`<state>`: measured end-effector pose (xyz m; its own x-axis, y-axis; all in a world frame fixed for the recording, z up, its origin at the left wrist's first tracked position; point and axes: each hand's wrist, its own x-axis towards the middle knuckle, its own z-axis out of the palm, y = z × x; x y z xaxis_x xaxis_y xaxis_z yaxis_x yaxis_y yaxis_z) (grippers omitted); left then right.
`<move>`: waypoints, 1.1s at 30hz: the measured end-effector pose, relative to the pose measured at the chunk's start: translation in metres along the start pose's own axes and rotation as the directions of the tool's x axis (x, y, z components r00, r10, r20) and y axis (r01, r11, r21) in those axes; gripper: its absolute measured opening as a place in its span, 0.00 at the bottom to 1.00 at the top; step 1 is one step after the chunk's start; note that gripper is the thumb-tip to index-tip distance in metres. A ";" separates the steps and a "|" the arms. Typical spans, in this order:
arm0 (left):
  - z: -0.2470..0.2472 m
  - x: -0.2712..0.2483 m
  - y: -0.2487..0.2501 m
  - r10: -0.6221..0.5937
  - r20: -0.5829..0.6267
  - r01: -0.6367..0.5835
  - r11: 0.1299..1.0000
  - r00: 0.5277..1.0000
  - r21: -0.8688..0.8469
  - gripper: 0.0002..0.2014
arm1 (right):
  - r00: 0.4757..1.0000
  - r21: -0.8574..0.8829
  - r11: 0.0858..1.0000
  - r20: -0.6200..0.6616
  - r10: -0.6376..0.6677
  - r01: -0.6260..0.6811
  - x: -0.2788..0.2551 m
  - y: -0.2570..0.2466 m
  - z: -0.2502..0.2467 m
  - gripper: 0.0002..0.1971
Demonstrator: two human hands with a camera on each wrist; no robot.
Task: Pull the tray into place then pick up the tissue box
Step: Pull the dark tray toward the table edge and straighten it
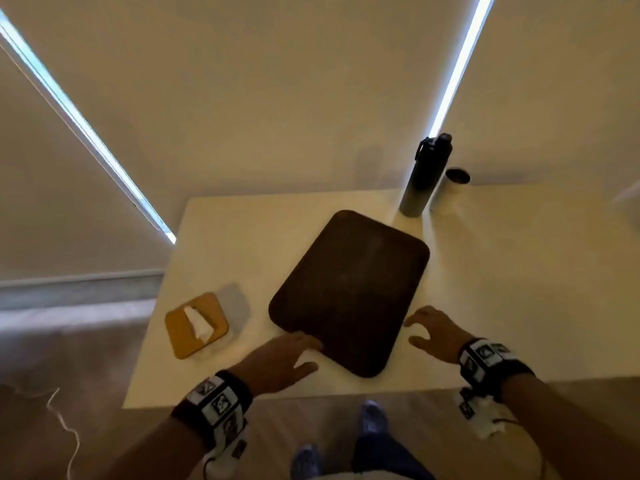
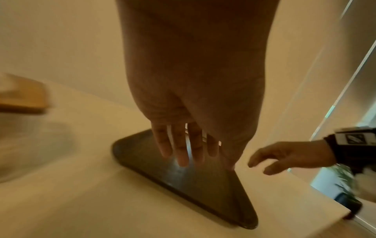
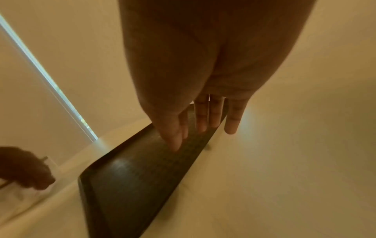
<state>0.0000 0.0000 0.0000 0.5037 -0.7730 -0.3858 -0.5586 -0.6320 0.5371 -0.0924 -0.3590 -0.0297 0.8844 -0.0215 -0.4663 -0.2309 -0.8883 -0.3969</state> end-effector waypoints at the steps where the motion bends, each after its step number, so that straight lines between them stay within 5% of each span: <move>1: 0.001 0.021 0.005 0.049 0.005 -0.049 0.999 0.999 0.010 0.25 | 1.000 -0.021 1.000 -0.012 -0.012 0.012 0.010 0.006 -0.004 0.17; 8: 0.029 0.131 0.062 0.073 0.157 -0.087 0.993 0.985 0.080 0.30 | 0.997 -0.181 0.981 0.019 -0.071 0.074 0.062 0.042 -0.038 0.21; 15: 0.066 0.196 0.090 -0.022 0.112 0.024 1.000 0.993 -0.013 0.34 | 0.951 -0.299 0.904 0.124 -0.282 0.307 0.112 0.077 -0.067 0.17; 27: 0.076 0.196 0.074 -0.126 0.050 0.132 0.980 0.991 -0.146 0.30 | 0.871 -0.443 0.753 0.185 -0.455 0.487 0.135 0.083 -0.065 0.14; 33: 0.055 0.162 0.022 -0.108 0.028 0.109 0.994 0.994 -0.026 0.27 | 0.898 -0.395 0.809 0.130 -0.419 0.435 0.118 0.052 -0.029 0.19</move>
<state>0.0329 -0.1425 -0.0917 0.5429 -0.7011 -0.4622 -0.4830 -0.7110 0.5111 0.0114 -0.4207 -0.0819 0.8386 0.4128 -0.3555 0.3579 -0.9094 -0.2117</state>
